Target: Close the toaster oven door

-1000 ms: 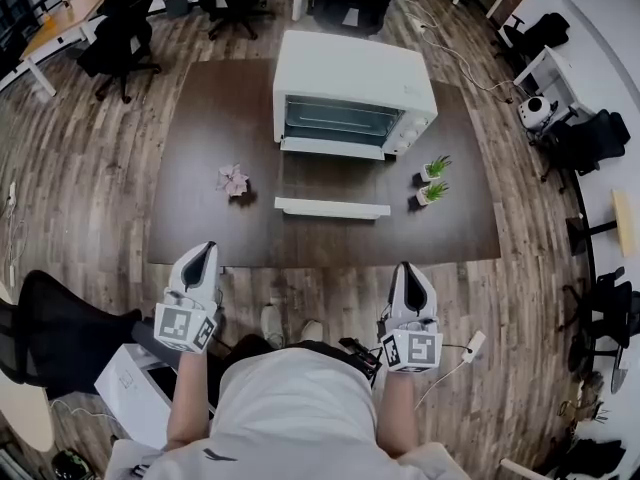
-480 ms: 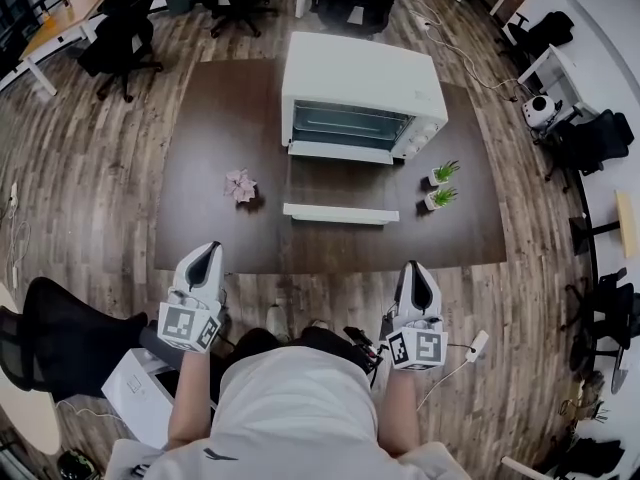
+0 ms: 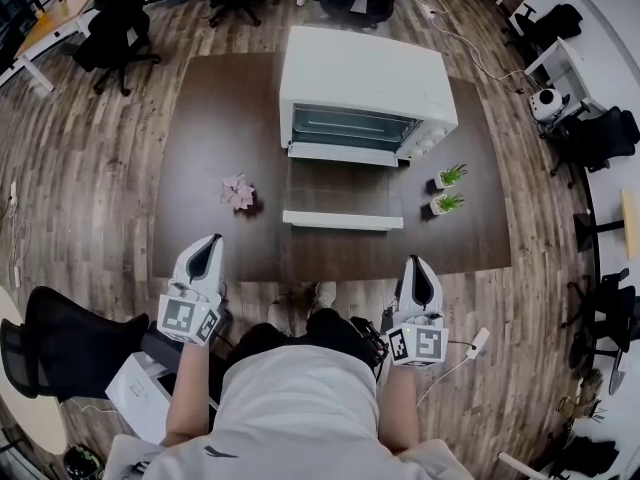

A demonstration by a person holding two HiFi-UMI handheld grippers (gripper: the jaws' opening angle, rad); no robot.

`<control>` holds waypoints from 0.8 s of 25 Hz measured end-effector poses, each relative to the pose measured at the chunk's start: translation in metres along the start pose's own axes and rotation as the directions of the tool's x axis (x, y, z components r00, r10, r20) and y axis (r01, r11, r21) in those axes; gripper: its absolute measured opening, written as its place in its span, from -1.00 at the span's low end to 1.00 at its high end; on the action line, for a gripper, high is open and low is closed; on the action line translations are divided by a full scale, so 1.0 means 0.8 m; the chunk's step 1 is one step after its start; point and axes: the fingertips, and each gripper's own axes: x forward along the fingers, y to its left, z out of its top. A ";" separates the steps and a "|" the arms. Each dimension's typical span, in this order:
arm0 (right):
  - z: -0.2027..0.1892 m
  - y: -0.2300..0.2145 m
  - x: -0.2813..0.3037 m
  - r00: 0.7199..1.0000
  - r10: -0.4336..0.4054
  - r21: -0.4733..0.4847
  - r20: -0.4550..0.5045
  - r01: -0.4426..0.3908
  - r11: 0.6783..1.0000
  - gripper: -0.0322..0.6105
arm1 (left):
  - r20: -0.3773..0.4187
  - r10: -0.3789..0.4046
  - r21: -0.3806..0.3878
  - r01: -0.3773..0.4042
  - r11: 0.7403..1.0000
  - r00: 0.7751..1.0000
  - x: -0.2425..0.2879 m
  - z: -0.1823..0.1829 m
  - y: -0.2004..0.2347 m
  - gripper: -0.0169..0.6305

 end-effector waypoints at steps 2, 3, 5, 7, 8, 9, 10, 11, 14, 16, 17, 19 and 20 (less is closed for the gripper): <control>0.006 -0.014 0.017 1.000 0.014 -0.004 0.009 -0.014 1.000 -0.89 | 0.000 0.024 -0.005 -0.024 1.000 1.000 0.017 0.002 -0.001 -0.93; 0.009 -0.022 0.025 1.000 0.022 -0.006 0.015 -0.022 1.000 -0.89 | 0.001 0.034 -0.002 -0.034 0.999 0.999 0.026 0.003 -0.003 -0.93; 0.012 -0.039 0.042 0.999 0.041 -0.008 0.020 -0.041 0.999 -0.89 | 0.004 0.054 0.003 -0.054 0.999 0.999 0.045 0.006 -0.007 -0.93; 0.014 -0.056 0.060 0.998 0.067 -0.003 0.019 -0.067 0.998 -0.89 | 0.010 0.078 0.001 -0.078 0.997 0.997 0.065 0.008 -0.012 -0.93; 0.015 -0.064 0.068 0.997 0.081 -0.002 0.019 -0.081 0.997 -0.89 | 0.012 0.091 -0.001 -0.091 0.996 0.996 0.074 0.009 -0.015 -0.93; 0.017 -0.071 0.076 0.995 0.094 -0.002 0.020 -0.094 0.996 -0.89 | 0.014 0.105 -0.003 -0.105 0.995 0.994 0.081 0.010 -0.018 -0.93; 0.018 -0.078 0.084 0.994 0.107 -0.002 0.020 -0.106 0.994 -0.89 | 0.017 0.117 -0.003 -0.117 0.993 0.993 0.089 0.012 -0.020 -0.93; 0.020 -0.084 0.090 0.993 0.118 -0.001 0.019 -0.118 0.993 -0.89 | 0.021 0.128 -0.003 -0.127 0.992 0.992 0.095 0.014 -0.022 -0.93; 0.022 -0.101 0.105 0.988 0.154 0.005 0.014 -0.154 0.988 -0.89 | 0.026 0.167 -0.008 -0.167 0.986 0.986 0.108 0.018 -0.026 -0.93; 0.021 -0.111 0.112 0.985 0.172 0.007 0.011 -0.172 0.985 -0.89 | 0.022 0.193 -0.011 -0.192 0.981 0.981 0.111 0.015 -0.028 -0.93; 0.020 -0.117 0.115 0.985 0.175 0.008 0.011 -0.175 0.985 -0.89 | 0.019 0.199 -0.011 -0.199 0.980 0.980 0.114 0.013 -0.029 -0.93; 0.019 -0.130 0.120 0.986 0.167 0.017 0.012 -0.168 0.986 -0.89 | 0.007 0.200 -0.010 -0.200 0.980 0.980 0.123 0.007 -0.034 -0.93; 0.019 -0.134 0.121 0.986 0.164 0.025 0.011 -0.164 0.986 -0.89 | 0.000 0.199 -0.010 -0.199 0.980 0.980 0.124 0.004 -0.037 -0.93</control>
